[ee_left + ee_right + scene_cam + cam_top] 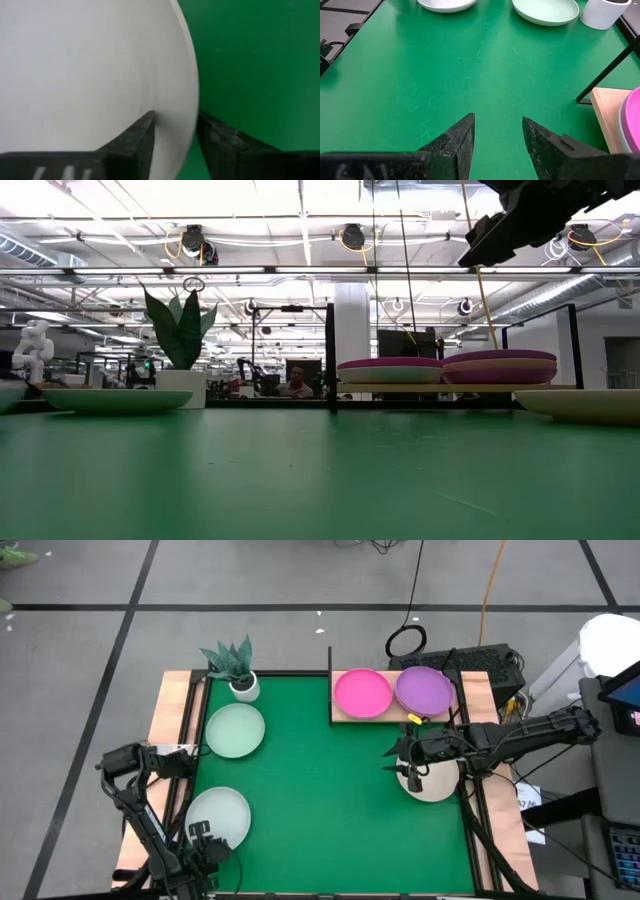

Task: Place and stack plates onto a shelf
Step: Stack the gray plate on top of the pink plate on the shelf

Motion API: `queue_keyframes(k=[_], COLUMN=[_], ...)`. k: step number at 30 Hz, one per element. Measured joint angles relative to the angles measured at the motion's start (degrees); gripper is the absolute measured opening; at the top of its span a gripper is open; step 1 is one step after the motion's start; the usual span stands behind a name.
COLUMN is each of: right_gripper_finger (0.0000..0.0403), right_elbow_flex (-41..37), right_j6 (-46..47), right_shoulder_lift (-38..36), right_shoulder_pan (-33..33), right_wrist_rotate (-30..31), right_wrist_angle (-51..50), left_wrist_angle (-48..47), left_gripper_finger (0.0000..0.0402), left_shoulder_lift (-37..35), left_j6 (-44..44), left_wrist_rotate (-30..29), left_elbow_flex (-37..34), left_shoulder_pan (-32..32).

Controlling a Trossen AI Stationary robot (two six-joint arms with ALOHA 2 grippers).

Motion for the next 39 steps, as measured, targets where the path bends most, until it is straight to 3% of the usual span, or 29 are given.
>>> queue_keyframes(k=[7,11,18,29,39], right_gripper_finger=[0.0146,0.0146,0.0146,0.0146,0.0146], right_elbow_flex=[0.00,0.00,0.00,0.00,0.00], right_j6=[0.31,0.26,0.24,2.43,7.19], right_shoulder_lift=[0.00,0.00,0.00,0.00,0.00], right_shoulder_pan=[-0.01,0.00,0.01,0.01,0.03], right_wrist_rotate=[0.00,0.00,0.00,0.00,2.88], right_wrist_angle=[0.19,0.17,0.16,0.12,-1.12], left_wrist_angle=[-1.66,-4.97,-11.01,-22.52,-25.58], left_gripper_finger=[0.0046,0.0012,0.0010,0.0010,0.0010], left_shoulder_lift=[0.33,0.47,0.50,0.48,0.46], left_j6=[1.36,1.94,4.64,19.25,47.60], left_wrist_rotate=[-1.61,-2.77,-2.59,-3.84,-19.32], left_elbow_flex=[1.27,2.95,6.26,13.66,20.86], left_shoulder_pan=[-0.23,-0.18,1.07,8.39,18.32])
